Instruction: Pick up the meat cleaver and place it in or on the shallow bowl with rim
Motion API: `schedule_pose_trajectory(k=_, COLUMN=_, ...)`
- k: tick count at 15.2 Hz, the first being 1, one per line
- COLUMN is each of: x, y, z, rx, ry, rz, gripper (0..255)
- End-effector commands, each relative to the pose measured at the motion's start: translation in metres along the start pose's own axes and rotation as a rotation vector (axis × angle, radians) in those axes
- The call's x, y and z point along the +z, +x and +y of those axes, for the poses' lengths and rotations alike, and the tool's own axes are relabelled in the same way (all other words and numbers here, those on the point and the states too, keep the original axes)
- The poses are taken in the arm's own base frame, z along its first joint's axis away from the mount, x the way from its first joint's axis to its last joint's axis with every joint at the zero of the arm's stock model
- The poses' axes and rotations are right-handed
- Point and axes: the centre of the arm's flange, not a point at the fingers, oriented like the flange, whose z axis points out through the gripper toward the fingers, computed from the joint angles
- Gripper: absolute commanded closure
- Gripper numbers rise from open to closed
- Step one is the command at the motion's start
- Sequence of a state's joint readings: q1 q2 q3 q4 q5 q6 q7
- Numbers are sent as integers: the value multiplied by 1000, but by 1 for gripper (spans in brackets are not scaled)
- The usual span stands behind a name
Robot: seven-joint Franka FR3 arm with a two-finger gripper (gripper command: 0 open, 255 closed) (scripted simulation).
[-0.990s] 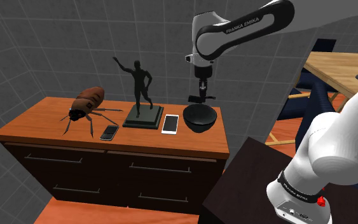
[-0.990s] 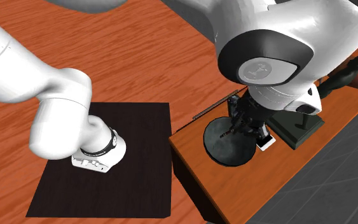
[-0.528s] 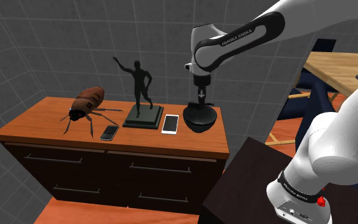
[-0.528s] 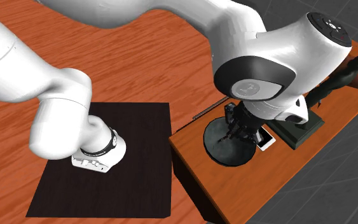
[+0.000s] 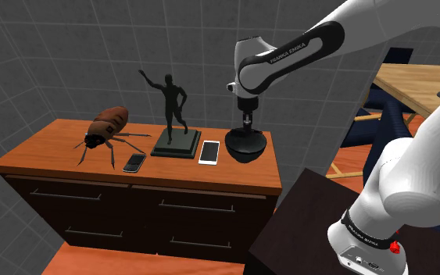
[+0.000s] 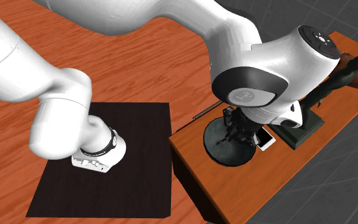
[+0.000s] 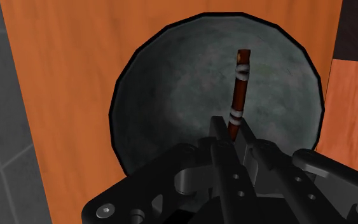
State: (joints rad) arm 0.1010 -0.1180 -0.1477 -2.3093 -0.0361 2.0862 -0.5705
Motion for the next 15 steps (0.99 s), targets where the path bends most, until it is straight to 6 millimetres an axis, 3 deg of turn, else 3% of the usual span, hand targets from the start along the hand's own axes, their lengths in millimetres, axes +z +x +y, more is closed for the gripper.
schedule_pose_trajectory(k=1, x=0, y=0, z=0, rx=0, ry=0, rz=0, gripper=255)
schedule_pose_trajectory(k=3, x=0, y=0, z=0, rx=0, ry=0, rz=0, gripper=255)
schedule_pose_trajectory(k=4, x=0, y=0, z=0, rx=0, ry=0, rz=0, gripper=0)
schedule_pose_trajectory(k=9, x=0, y=0, z=0, rx=0, ry=0, rz=0, gripper=0)
schedule_pose_trajectory(k=13, x=-50, y=0, z=0, rx=0, ry=0, rz=0, gripper=0)
schedule_pose_trajectory(k=15, x=-50, y=0, z=0, rx=0, ry=0, rz=0, gripper=0)
